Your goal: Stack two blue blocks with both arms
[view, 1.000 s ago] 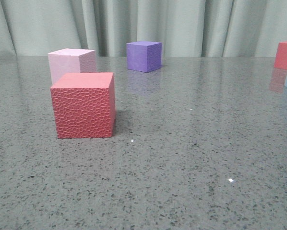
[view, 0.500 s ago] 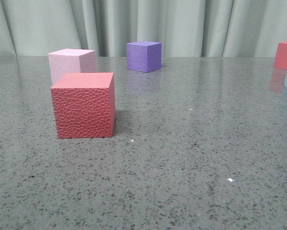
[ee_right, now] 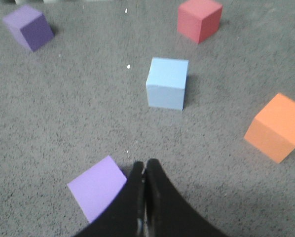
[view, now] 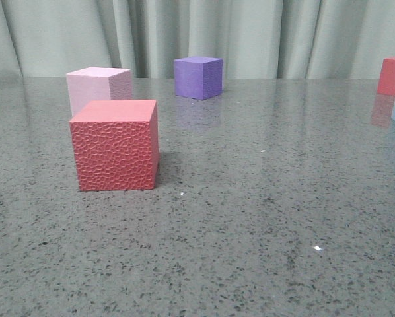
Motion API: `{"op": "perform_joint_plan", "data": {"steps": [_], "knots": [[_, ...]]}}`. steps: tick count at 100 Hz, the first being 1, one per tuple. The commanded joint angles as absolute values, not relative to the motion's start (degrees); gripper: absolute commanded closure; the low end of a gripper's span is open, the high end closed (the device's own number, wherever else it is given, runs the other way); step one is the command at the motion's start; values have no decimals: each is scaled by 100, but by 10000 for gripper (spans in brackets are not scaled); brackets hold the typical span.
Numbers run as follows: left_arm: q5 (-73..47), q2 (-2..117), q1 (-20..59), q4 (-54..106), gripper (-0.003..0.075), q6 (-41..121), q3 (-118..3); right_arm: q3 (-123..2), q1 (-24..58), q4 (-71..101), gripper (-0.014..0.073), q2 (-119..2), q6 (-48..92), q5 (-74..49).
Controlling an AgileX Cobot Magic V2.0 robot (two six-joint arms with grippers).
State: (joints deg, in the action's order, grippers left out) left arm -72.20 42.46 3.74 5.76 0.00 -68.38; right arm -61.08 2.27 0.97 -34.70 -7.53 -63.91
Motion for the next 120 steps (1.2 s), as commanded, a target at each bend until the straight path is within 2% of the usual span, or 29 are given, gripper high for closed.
{"op": "perform_joint_plan", "data": {"steps": [1,49,57,61,69,74,80,85,91,95,105,120], "knots": [[-7300,4455,416,673,739,-48,-7125,-6307,189,163,662,-3700,-715,-6157],[-7266,4708,416,860,739,-36,-7123,-6307,189,218,656,-3827,-715,-6163],[-7301,4708,416,867,723,50,-7123,-6307,189,218,589,-3827,-715,-6175],[-7315,4708,416,897,690,69,-7123,-6307,189,218,531,-3827,-715,-6175],[-7315,4708,416,1078,575,287,-7123,-6307,189,218,338,-3827,-715,-6175],[-7315,4708,416,1135,465,348,-7123,-6307,189,218,203,-3827,-715,-6183],[-7315,4708,416,1149,290,348,-7123,-6307,189,218,39,-3827,-715,-6183],[-7303,4708,416,1114,151,348,-7123,-6307,189,211,-61,-3827,-715,-6176],[-7303,4708,416,1109,14,348,-7123,-6307,189,211,-55,-3827,-715,-6162],[-7303,4708,416,1109,4,305,-7123,-6307,189,211,-43,-3827,-715,-6156],[-7303,4708,416,1109,68,304,-7123,-6307,189,211,-41,-3827,-715,-6162],[-7303,4708,416,1109,72,304,-7123,-6307,189,211,-41,-3842,-715,-6160]]}}
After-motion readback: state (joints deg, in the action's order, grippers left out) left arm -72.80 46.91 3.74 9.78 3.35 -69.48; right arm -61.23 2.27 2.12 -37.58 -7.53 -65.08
